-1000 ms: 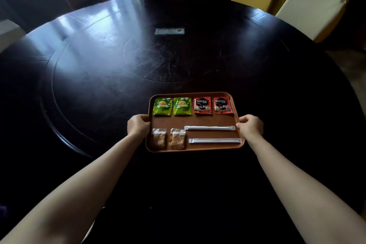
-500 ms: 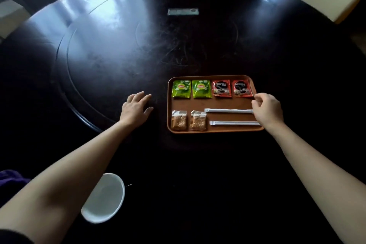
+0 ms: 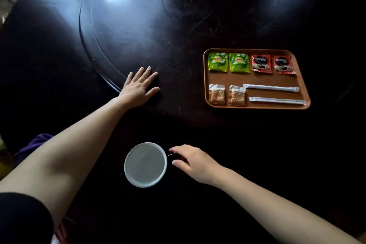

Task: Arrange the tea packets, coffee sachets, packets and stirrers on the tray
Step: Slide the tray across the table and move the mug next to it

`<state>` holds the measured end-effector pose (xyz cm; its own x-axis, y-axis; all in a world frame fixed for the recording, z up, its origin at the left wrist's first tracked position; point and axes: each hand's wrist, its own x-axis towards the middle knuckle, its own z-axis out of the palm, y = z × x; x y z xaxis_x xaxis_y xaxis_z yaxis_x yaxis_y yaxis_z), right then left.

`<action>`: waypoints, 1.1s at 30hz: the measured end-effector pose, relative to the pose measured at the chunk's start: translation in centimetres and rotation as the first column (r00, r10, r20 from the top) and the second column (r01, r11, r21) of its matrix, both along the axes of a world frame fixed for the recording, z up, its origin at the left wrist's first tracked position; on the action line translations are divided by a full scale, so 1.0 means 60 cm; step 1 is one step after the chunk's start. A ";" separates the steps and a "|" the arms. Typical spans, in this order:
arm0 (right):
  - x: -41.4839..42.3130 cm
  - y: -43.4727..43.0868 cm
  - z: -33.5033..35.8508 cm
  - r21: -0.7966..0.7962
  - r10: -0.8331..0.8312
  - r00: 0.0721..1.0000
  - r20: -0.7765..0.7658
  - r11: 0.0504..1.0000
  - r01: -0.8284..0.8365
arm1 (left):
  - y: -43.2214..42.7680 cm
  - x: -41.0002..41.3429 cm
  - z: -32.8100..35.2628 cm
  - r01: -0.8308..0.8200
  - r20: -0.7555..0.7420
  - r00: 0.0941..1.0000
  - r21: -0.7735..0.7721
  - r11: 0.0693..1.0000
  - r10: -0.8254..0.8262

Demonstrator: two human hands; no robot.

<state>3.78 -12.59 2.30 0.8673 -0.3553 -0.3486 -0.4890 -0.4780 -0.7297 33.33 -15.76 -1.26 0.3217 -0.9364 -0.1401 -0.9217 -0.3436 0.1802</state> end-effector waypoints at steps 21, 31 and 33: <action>0.004 -0.107 0.054 -0.117 -0.103 0.968 0.229 0.984 0.133 | 0.008 0.008 -0.008 0.050 -0.008 0.999 -0.018 0.999 -0.050; 0.079 -0.265 0.061 -0.219 -0.258 0.924 0.284 0.920 0.324 | 0.033 -0.006 -0.002 -0.081 -0.027 0.996 -0.051 0.995 0.079; 0.091 -0.279 0.057 -0.225 -0.256 0.932 0.257 0.922 0.316 | 0.033 -0.007 -0.001 -0.085 -0.029 0.996 -0.049 0.995 0.084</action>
